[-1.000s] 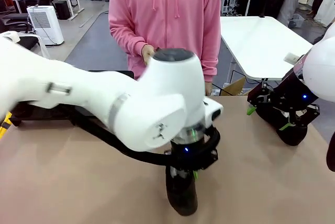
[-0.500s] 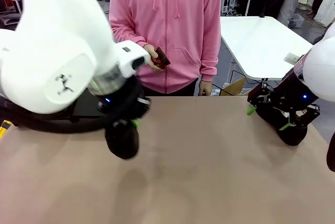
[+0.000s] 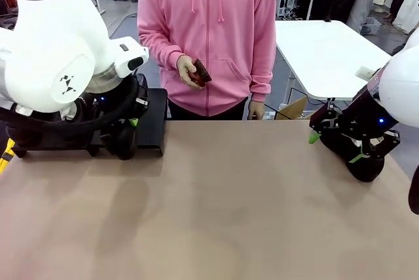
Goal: Organize the shoes by placing them on the stand.
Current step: Place the Shoe from the middle of the table onto the Shoes Stand.
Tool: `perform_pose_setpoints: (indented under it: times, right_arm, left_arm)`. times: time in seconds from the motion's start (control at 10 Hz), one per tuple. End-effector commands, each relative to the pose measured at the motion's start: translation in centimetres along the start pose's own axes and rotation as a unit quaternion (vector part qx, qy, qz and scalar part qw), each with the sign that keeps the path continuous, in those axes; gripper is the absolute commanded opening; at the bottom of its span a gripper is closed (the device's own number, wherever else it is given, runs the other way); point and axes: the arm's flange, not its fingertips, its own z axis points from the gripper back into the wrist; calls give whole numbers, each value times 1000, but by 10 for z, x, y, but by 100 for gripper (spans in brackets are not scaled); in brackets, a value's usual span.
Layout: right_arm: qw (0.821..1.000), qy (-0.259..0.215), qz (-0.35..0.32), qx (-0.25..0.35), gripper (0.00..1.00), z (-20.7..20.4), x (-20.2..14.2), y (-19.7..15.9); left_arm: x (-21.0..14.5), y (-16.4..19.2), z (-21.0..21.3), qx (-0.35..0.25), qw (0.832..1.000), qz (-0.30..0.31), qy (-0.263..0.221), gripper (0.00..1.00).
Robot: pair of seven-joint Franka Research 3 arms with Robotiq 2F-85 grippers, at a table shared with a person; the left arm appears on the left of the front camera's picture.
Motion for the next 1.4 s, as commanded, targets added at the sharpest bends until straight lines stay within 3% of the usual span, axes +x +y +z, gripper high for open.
perform_pose_setpoints:
  times: [0.0, 0.2, 0.5, 1.3]
  right_arm:
    - [1000, 4, 5, 6, 100, 1, 1, 0]
    - [1000, 4, 5, 6, 100, 1, 1, 0]
    - [1000, 4, 5, 6, 100, 1, 1, 0]
    - [1000, 4, 5, 6, 100, 1, 1, 0]
  left_arm:
    - [28, 16, -13, 27, 999, -10, -43, 0]
    - [47, 44, -36, 43, 997, 21, -68, 0]
    - [58, 61, -60, 69, 995, 16, -72, 0]
    - [60, 62, -86, 108, 992, -15, -56, 0]
